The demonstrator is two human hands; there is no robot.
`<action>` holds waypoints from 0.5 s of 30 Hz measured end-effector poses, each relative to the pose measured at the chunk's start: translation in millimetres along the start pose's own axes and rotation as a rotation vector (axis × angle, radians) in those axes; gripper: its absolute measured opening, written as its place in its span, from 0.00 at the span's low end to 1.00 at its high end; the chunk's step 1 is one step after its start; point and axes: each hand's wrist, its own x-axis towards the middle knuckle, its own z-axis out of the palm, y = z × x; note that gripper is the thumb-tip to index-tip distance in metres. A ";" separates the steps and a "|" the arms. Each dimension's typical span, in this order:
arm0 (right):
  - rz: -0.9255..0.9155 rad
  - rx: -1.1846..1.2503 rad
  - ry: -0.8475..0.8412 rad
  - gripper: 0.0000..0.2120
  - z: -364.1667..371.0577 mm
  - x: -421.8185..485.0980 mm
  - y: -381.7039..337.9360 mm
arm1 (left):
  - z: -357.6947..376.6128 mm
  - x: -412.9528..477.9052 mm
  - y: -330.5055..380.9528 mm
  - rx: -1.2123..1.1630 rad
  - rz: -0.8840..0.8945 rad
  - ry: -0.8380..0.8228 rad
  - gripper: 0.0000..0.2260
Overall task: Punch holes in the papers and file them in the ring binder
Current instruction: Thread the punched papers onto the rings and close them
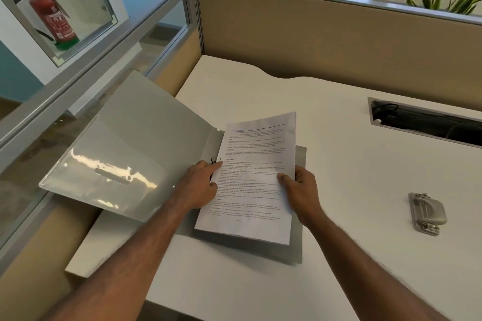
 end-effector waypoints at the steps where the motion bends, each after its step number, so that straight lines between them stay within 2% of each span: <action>1: -0.005 -0.004 -0.003 0.05 0.6 -0.2 -0.4 | 0.2 1.8 0.9 0.025 0.000 -0.008 0.28; 5: -0.014 -0.007 -0.006 0.08 1.8 -1.5 -3.9 | 2.3 6.9 1.6 0.028 -0.014 -0.027 0.28; 15: 0.026 0.009 0.012 0.06 -0.9 -5.2 1.9 | 1.6 13.3 -3.2 -0.016 0.020 -0.015 0.27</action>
